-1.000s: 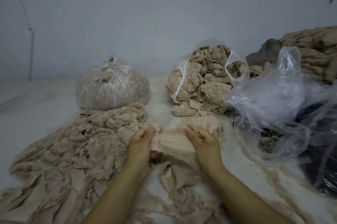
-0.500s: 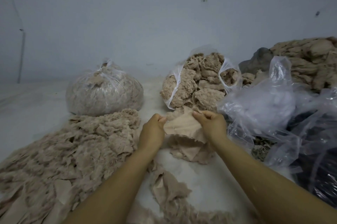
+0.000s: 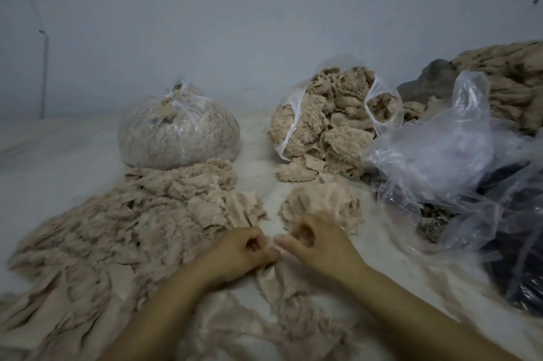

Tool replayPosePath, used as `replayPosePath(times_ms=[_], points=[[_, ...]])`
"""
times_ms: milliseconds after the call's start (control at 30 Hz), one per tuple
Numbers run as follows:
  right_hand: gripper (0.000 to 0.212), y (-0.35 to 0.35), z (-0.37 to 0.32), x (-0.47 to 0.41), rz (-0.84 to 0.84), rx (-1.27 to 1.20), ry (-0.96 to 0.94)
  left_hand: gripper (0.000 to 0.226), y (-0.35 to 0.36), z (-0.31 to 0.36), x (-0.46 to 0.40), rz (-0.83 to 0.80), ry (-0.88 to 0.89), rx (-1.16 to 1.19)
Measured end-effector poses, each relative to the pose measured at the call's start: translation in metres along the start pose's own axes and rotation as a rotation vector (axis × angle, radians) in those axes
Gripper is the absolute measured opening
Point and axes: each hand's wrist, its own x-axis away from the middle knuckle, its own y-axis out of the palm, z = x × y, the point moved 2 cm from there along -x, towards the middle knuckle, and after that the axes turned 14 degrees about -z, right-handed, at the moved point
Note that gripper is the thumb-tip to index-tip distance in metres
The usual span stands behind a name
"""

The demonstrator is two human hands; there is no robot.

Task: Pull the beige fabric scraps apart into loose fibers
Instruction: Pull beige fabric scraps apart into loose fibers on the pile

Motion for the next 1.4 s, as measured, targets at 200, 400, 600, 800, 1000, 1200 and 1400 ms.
replayPosePath(times_ms=[200,400,600,800,1000,1200,1400], points=[[0.03,0.018,0.0,-0.001,-0.164,-0.037,0.04,0.011,0.011,-0.001,0.01,0.214,0.059,0.315],[0.044,-0.005,0.018,-0.018,0.224,-0.006,0.127,0.015,0.014,-0.016,0.011,0.245,-0.028,0.975],[0.004,-0.045,0.036,-0.025,0.471,0.008,0.232,0.027,0.012,-0.025,0.007,0.237,-0.034,1.057],[0.038,-0.009,0.031,-0.001,0.128,0.356,-0.017,0.031,0.014,-0.023,0.007,0.249,-0.03,1.045],[0.036,-0.015,0.025,0.001,0.117,0.312,0.034,0.017,0.009,-0.009,0.011,0.239,0.012,1.056],[0.017,0.005,-0.026,0.0,-0.062,-0.471,-0.139,0.018,0.004,0.027,0.014,0.269,0.2,0.83],[0.036,0.021,-0.023,0.006,0.039,-0.818,-0.09,0.032,0.006,0.016,0.017,0.56,0.124,0.907]])
